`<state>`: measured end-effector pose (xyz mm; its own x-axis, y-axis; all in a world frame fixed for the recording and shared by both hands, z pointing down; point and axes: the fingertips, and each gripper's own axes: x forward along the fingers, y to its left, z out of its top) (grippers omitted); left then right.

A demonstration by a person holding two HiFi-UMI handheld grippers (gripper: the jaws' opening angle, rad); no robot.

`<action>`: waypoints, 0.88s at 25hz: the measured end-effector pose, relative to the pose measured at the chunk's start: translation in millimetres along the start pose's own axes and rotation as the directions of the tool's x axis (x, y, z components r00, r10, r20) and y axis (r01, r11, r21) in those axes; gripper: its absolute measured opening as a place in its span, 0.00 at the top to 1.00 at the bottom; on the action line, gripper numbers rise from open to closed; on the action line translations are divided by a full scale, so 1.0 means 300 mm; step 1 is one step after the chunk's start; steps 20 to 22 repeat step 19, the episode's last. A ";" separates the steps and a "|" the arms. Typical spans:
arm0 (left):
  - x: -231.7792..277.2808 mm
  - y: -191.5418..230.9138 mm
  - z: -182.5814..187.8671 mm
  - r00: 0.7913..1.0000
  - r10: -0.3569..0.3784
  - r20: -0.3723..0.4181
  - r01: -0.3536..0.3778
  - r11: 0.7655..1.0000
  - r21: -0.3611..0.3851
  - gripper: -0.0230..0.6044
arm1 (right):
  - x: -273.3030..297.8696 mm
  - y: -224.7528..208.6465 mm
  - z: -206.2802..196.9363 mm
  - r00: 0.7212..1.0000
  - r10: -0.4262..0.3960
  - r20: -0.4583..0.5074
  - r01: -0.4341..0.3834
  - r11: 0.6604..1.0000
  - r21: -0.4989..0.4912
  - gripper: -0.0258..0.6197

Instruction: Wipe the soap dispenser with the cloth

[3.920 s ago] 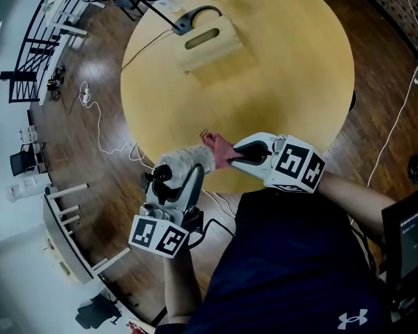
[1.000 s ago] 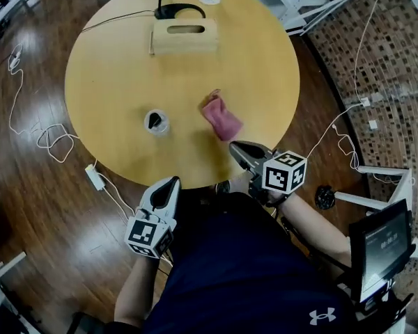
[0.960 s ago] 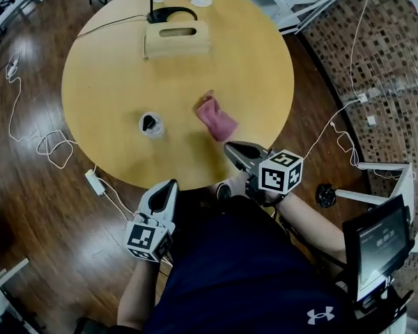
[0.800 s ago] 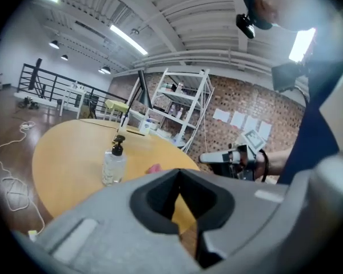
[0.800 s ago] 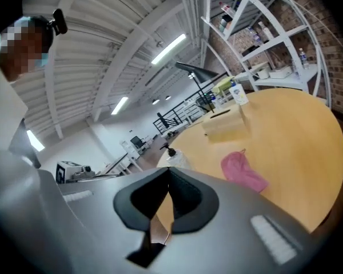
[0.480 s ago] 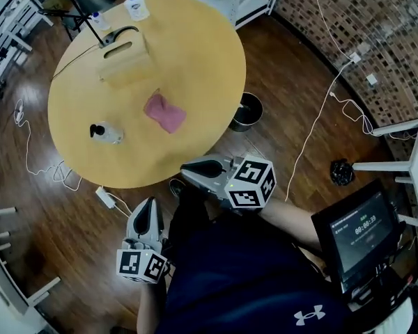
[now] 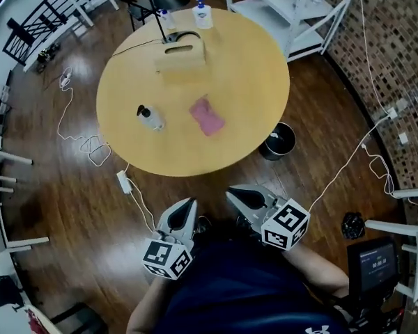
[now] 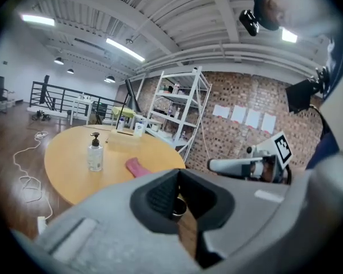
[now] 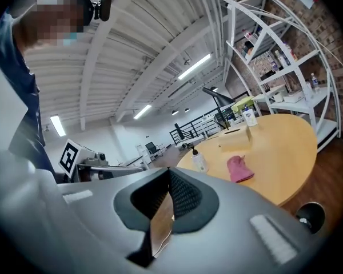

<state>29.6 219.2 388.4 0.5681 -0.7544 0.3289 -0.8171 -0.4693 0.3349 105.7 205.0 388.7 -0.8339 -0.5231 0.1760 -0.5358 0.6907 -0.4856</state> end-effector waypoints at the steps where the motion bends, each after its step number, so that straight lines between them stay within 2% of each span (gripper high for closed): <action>1: -0.013 0.003 0.006 1.000 0.002 0.006 -0.002 1.000 0.007 0.96 | 0.004 0.011 -0.013 1.000 -0.010 -0.005 0.010 1.000 -0.002 0.94; 3: -0.048 0.016 0.005 1.000 0.011 0.015 -0.011 1.000 0.011 0.96 | 0.012 0.040 -0.047 1.000 -0.016 -0.026 0.015 1.000 -0.013 0.94; 9: -0.121 0.084 -0.035 1.000 0.013 0.009 -0.013 0.999 -0.038 0.96 | 0.102 0.148 -0.084 0.995 0.021 -0.102 -0.030 0.995 -0.096 0.94; 13: -0.111 0.079 -0.014 0.999 -0.020 0.026 0.020 1.000 0.012 0.96 | 0.113 0.147 -0.053 0.994 -0.003 -0.112 -0.011 0.992 -0.122 0.94; 16: -0.144 0.121 -0.027 0.999 -0.013 0.051 0.009 0.998 0.066 0.96 | 0.152 0.187 -0.080 0.992 -0.007 -0.128 -0.010 0.991 -0.134 0.94; 22: -0.191 0.168 -0.062 0.999 -0.007 0.048 0.004 0.998 0.060 0.96 | 0.197 0.237 -0.117 0.990 -0.007 -0.140 -0.013 0.990 -0.143 0.94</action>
